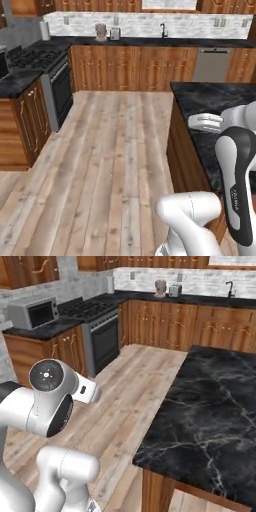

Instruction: Take the cupcakes from the fridge and place them on the empty tray on the dining counter.

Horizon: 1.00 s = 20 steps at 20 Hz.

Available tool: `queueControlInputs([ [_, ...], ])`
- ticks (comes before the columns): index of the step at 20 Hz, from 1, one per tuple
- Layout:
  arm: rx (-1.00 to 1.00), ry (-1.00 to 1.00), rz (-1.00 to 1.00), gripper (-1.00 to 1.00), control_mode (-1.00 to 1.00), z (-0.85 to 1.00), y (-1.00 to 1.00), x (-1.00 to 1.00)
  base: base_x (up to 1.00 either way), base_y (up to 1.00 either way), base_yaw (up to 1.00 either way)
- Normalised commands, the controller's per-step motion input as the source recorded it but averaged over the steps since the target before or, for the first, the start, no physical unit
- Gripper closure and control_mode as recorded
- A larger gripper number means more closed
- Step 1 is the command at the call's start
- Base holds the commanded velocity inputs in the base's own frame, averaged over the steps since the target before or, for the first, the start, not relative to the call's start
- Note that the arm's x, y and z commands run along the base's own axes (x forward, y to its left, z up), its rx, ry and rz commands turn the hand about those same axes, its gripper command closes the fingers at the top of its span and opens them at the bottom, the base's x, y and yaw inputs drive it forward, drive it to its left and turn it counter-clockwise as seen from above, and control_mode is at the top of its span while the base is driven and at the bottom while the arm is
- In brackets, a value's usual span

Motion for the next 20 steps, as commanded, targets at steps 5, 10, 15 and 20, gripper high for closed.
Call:
queueControlInputs([
  [5,0.00,0.00,0.00,-1.00,1.00,0.00,0.00,0.00,1.00,0.90,-0.31],
  [10,0.00,0.00,0.00,-1.00,1.00,0.00,0.00,0.00,1.00,0.55,-0.33],
  [15,0.00,0.00,0.00,-1.00,1.00,0.00,0.00,0.00,1.00,0.38,-0.17],
  [20,0.00,0.00,0.00,-1.00,1.00,0.00,0.00,0.00,1.00,0.16,-0.04],
])
